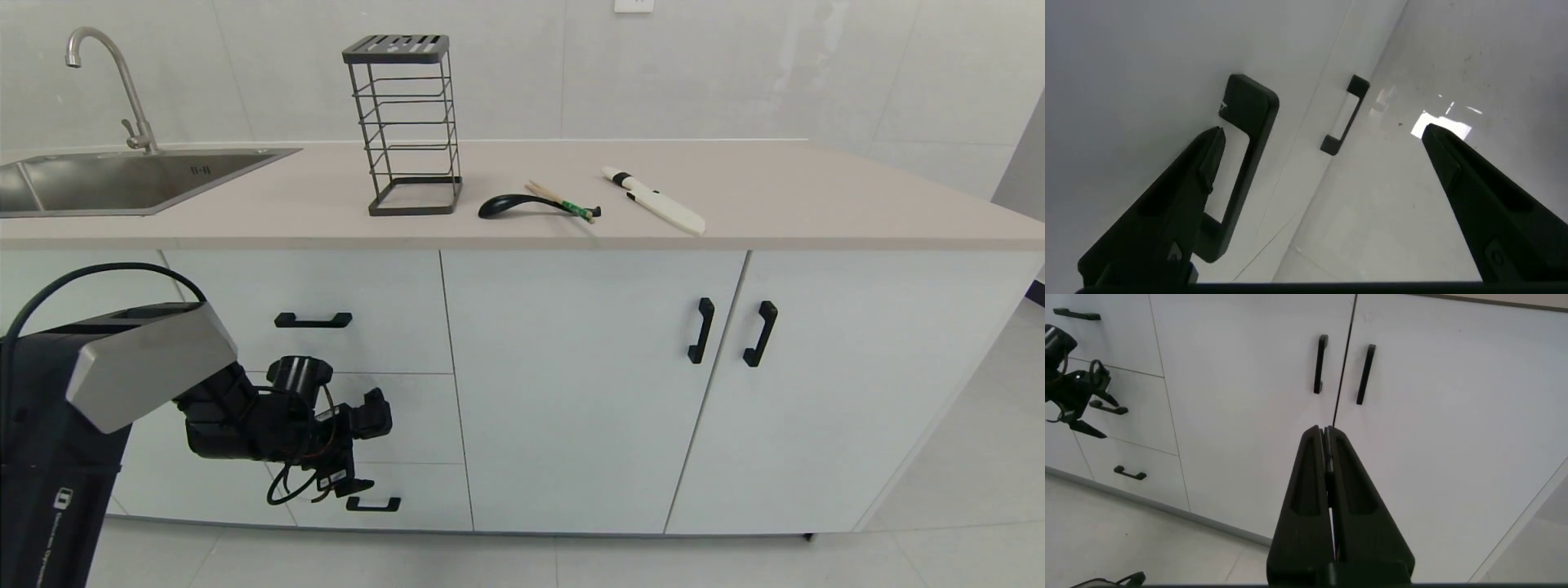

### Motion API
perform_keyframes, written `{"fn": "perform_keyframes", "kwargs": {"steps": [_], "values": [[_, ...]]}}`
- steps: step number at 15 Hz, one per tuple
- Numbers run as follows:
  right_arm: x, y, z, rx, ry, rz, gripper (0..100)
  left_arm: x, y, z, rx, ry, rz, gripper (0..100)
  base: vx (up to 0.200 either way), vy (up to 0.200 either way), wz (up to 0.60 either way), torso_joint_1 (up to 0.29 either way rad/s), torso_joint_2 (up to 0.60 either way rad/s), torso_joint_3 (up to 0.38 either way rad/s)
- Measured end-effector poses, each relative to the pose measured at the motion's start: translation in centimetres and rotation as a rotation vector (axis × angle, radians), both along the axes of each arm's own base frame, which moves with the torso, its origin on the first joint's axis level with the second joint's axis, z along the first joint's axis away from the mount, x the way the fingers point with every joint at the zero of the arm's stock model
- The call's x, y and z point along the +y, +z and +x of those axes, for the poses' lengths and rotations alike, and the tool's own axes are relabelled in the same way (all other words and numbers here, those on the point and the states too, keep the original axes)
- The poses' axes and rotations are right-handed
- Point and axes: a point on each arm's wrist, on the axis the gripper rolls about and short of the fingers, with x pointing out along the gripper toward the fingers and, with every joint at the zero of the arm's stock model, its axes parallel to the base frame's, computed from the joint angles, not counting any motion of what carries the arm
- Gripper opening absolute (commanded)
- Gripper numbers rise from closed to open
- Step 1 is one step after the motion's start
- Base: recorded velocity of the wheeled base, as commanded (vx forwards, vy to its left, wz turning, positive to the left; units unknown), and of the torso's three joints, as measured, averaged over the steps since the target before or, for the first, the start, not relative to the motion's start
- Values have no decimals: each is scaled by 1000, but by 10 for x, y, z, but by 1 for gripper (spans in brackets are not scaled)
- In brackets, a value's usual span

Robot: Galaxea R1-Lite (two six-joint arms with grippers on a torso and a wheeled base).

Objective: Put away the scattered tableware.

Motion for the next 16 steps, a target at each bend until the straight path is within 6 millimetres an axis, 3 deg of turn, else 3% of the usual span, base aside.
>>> {"fn": "perform_keyframes", "kwargs": {"steps": [5, 12, 16], "values": [[0, 0, 0, 0, 1, 0, 0, 4, -5, -5, 111, -44, 44, 100, 0, 0, 0, 0, 0, 0], [0, 0, 0, -1, 1, 0, 0, 13, 6, -17, 215, -145, 115, 100, 0, 0, 0, 0, 0, 0], [0, 0, 0, -1, 2, 0, 0, 13, 16, -16, 161, -182, 123, 100, 0, 0, 0, 0, 0, 0]]}}
